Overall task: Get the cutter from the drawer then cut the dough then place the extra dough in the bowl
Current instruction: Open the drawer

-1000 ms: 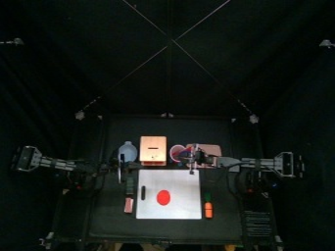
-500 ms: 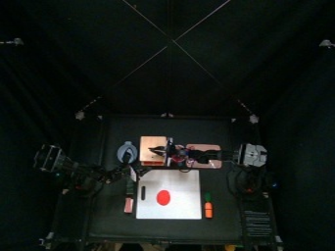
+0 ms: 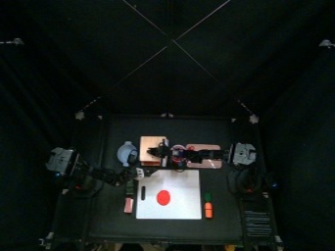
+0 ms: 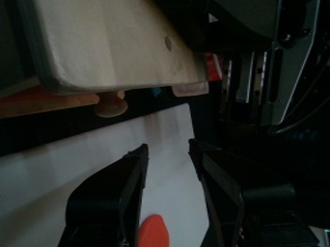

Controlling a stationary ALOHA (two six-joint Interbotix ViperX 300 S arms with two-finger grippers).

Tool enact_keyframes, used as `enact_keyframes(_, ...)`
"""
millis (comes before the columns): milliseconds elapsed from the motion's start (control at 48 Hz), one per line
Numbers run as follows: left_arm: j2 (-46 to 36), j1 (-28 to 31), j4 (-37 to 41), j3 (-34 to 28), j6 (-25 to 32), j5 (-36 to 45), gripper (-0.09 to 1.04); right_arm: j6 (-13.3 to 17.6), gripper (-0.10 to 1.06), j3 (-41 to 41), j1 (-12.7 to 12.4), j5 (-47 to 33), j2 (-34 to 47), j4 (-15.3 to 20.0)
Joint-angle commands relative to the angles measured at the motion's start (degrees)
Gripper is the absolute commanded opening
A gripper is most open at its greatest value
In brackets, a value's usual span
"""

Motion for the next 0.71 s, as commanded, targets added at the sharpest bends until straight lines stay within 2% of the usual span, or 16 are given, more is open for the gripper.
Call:
enact_keyframes(21,0.3,0.1,-3.4,-0.8,0.3,-1.8,0.78,-0.2,0.03,-0.6,0.1,1.9,-0.4,-0.1)
enact_keyframes(500,2.4,0.2,-8.9,-1.5,-1.6,-1.0,0.77,-0.2,0.02,-1.0,1.8,2.8,0.0,-0.1)
enact_keyframes(708,3.4,1.9,-9.6,-2.3,-1.4,-0.9,0.77,-0.1,0.02,-1.3,2.5,2.8,0.0,0.1)
